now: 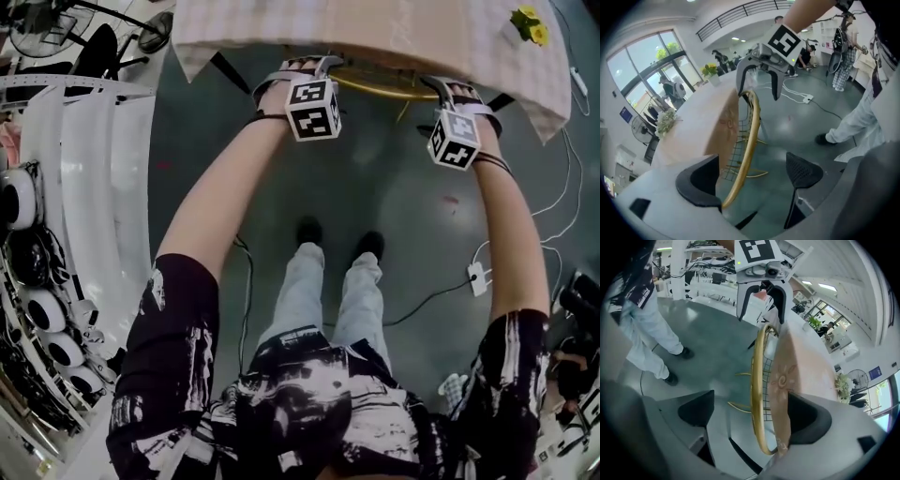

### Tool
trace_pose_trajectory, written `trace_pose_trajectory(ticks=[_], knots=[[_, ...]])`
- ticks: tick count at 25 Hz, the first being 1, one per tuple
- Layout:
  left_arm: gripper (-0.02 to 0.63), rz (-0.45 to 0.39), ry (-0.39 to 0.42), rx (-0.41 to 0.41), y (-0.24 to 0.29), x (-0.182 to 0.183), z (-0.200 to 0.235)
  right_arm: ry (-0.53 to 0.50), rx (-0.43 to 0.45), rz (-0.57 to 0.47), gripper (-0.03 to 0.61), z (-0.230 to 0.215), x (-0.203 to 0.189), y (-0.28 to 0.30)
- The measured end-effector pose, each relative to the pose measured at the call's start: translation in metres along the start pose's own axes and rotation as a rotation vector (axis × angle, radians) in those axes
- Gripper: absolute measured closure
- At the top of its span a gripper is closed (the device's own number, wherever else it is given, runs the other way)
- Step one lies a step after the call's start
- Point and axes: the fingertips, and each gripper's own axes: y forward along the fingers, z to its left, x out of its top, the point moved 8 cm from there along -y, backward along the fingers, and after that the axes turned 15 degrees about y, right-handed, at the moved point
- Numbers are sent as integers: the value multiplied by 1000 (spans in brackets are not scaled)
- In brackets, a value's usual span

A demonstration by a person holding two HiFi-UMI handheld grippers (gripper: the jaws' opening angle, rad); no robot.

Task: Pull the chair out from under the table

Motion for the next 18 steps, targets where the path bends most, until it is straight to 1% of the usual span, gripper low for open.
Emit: trace_pose_trajectory(ticks=[3, 6, 8, 9, 12, 13, 15, 16, 18], knots=[[238, 44, 52, -19, 22, -16, 4, -35, -8, 37, 135, -10, -17, 18], [307, 79, 79, -10, 40, -32, 7, -89, -10, 71, 191, -13, -29, 31], [346, 86, 78, -10, 49, -39, 6, -114, 0, 82, 227, -11, -34, 41], [357, 86, 81, -10, 53, -41, 5, -115, 5, 80, 233, -11, -36, 46], [396, 84, 115, 31, 61, -45, 11, -118, 16, 63, 271, -10, -36, 58], [426, 88, 126, 39, 62, -46, 14, -130, 15, 61, 302, -10, -35, 61], [478, 101, 153, 28, 64, -46, 15, -149, 11, 60, 365, -8, -33, 65], [507, 111, 175, 20, 65, -46, 14, -152, 7, 57, 422, -8, -31, 67], [525, 134, 226, -2, 68, -47, 13, -152, -4, 50, 534, -10, -29, 70]])
